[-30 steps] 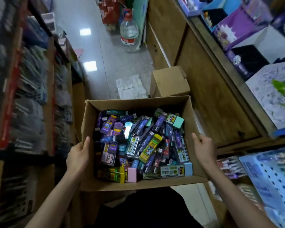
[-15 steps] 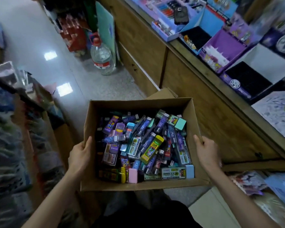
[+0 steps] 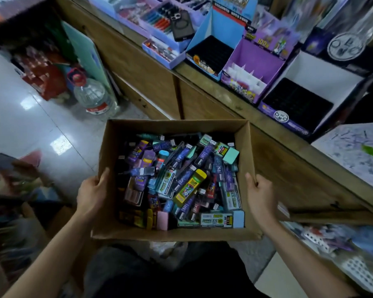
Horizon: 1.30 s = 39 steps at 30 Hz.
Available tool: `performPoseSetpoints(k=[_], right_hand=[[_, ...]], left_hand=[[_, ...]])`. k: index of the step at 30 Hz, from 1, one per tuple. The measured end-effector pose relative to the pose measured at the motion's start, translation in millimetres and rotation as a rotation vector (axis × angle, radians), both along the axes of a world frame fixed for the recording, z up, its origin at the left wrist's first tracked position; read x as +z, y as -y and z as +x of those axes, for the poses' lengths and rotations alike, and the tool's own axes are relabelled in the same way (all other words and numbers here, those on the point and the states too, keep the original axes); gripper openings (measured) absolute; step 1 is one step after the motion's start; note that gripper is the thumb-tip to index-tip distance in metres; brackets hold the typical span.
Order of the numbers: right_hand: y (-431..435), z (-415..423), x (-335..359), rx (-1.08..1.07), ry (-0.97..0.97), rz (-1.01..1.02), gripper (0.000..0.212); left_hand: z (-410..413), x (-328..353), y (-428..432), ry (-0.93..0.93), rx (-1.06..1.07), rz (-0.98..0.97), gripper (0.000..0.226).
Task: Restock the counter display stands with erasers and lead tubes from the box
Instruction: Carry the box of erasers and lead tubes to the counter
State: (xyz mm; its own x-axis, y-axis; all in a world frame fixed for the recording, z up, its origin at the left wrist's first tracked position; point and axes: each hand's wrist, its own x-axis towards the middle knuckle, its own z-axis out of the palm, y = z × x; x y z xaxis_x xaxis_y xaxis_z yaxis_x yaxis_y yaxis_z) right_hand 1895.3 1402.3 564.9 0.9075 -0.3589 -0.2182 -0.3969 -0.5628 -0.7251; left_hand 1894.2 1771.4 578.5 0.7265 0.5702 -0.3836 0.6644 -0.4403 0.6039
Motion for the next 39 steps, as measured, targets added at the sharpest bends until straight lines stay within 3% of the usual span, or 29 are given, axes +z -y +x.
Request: performPoseSetpoints(k=[11, 18, 26, 33, 39], right_hand=[[11.9, 21.6, -14.8, -0.126, -0.012, -0.022, 0.045], [-22.2, 21.3, -49.8, -0.363, -0.061, -0.11, 0.046], [-88.1, 43.7, -98.8, -0.62, -0.029, -0.077, 0.038], [-87.1, 58.1, -144.1, -0.738, 0.077, -0.155, 0.05], [-83.2, 60.9, -188.5, -0.747, 0.073, -0.13, 0.045]], left_hand=[[76.0, -0.1, 19.3, -0.04, -0.097, -0.061, 0.053], [149.1, -25.8, 10.0, -0.046, -0.358, -0.04, 0.045], [267.5, -71.0, -13.1, -0.01, -0.704, -0.022, 0.047], [301.6, -138.9, -11.5, 0.089, -0.712, 0.035, 0.059], [305.1, -188.2, 2.2, 0.108, -0.707, -0.038, 0.061]])
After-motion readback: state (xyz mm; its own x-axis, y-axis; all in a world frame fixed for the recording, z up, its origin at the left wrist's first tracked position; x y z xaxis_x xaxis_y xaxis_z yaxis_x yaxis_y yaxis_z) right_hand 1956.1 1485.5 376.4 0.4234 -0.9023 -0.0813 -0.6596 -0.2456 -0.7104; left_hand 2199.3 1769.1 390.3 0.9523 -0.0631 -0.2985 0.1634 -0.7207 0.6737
